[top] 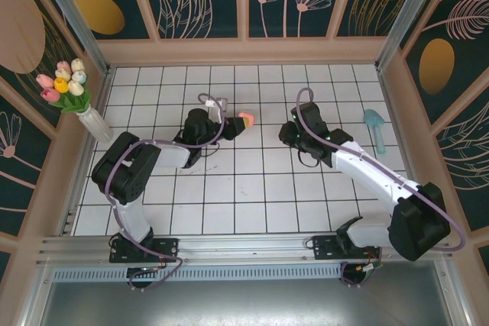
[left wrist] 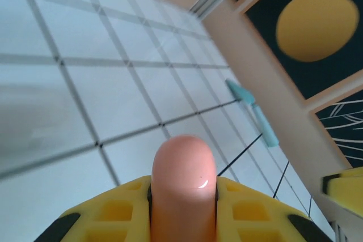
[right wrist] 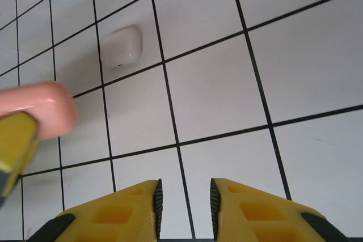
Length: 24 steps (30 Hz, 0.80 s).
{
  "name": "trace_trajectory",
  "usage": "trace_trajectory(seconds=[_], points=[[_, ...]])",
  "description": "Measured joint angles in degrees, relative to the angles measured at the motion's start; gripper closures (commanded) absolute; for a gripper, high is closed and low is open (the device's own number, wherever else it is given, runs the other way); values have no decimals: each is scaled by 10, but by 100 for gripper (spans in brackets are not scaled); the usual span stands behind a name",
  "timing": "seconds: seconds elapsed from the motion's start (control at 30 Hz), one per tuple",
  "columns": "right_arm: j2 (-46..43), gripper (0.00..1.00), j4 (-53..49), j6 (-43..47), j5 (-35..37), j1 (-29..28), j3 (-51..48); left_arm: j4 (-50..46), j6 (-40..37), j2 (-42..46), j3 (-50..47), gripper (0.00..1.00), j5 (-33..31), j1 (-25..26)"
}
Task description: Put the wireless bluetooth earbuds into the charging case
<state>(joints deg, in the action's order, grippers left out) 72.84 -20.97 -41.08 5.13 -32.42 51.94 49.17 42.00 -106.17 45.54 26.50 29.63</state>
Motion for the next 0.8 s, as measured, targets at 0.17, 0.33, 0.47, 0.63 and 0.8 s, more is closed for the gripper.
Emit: trace_trajectory(seconds=[0.17, 0.33, 0.47, 0.63, 0.8], points=[[-36, 62, 20, -15, 11, 1, -22, -42, 66, -37, -2, 97, -1, 0], [-64, 55, 24, -15, 15, 3, -33, -74, 104, -63, -8, 86, -9, 0], [-88, 36, 24, -13, 15, 12, -38, -84, 115, -60, -9, 43, -14, 0], [-111, 1, 21, -4, 20, 47, -38, -152, 99, -9, 8, 2, -46, 4], [-132, 1, 9, 9, 30, 90, -38, -300, 59, 56, 9, 1, -122, -21]])
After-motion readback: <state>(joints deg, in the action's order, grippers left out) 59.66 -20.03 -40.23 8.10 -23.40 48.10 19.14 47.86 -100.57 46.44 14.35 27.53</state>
